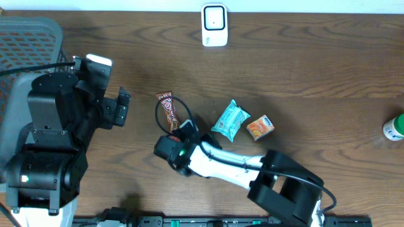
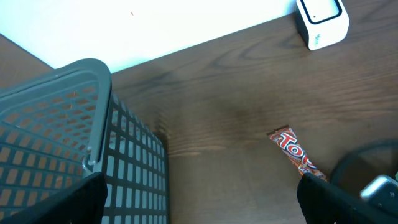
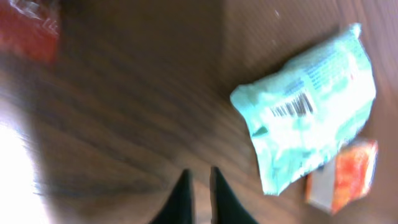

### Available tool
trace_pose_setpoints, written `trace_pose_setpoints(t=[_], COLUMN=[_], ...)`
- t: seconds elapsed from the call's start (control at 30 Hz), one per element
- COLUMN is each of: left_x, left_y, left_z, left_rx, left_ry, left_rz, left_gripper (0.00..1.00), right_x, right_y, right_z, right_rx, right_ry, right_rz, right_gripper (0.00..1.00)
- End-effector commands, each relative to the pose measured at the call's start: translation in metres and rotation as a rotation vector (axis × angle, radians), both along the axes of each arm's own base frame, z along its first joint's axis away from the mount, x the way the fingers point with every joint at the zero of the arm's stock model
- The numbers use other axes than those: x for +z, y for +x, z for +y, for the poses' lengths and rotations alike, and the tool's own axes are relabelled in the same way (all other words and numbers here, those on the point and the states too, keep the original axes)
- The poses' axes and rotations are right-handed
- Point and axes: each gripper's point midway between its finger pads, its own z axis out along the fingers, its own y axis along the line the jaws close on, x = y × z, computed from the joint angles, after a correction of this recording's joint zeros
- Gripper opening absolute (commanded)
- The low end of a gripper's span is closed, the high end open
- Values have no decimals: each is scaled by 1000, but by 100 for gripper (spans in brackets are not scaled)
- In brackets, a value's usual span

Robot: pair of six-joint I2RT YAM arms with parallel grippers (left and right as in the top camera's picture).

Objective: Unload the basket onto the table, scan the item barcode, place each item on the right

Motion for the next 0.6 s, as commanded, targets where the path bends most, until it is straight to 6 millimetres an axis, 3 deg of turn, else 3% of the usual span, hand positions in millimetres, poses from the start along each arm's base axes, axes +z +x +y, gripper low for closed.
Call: trace_pose_setpoints(t=[0.0, 0.17, 0.37, 0.57], left_x=[-2, -2, -2, -2], left_y=[0, 0, 0, 0], left_z=[-1, -1, -1, -1], left_rx=[3, 3, 3, 3], left_ry=[-19, -19, -19, -20], left_rz=[5, 5, 5, 5], left_gripper=[98, 98, 98, 98], right_x=[39, 54, 34, 14], right_y=[21, 50, 61, 57], right_z=[12, -12, -34, -41], right_rx=[-88, -184, -289, -325], right_ry=[167, 215, 315, 373], right_rz=[-21, -37, 144, 290], right_gripper=[1, 1, 1, 1])
